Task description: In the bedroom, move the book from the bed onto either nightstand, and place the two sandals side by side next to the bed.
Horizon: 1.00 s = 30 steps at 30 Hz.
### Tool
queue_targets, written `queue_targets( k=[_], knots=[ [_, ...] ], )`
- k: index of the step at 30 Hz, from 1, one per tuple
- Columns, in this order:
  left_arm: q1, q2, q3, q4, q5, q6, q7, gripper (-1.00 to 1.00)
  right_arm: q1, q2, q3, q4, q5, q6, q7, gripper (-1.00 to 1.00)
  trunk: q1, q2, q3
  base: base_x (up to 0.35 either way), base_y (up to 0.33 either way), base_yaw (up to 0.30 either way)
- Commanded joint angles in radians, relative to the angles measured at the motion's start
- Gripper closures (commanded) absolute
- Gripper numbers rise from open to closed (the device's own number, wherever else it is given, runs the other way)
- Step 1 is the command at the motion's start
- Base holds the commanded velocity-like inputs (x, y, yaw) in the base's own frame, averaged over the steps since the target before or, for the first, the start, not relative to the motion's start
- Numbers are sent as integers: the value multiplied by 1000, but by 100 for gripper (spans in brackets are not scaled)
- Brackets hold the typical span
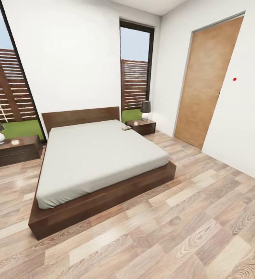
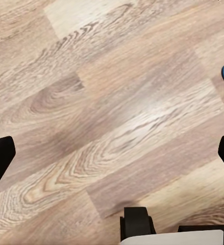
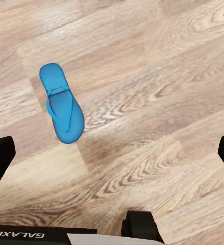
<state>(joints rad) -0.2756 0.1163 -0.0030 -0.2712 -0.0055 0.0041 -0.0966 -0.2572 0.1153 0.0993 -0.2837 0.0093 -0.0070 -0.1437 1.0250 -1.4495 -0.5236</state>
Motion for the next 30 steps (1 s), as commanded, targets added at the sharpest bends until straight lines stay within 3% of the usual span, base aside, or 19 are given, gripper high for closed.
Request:
queue_targets(
  k=[1,11,30],
  knots=[
    [0,0,0,0,-1,0,-3,-100,-1,0,7,0,1,-1,-7,-100,0,0,-1,56,-98,136],
    [0,0,0,0,-1,0,-3,-100,-1,0,8,1,0,-1,-6,-100,0,0,-1,44,-60,134],
    [0,0,0,-2,-1,-1,-3,-100,-1,0,8,1,1,-1,-6,-100,0,0,-1,56,-5,15]
  ],
)
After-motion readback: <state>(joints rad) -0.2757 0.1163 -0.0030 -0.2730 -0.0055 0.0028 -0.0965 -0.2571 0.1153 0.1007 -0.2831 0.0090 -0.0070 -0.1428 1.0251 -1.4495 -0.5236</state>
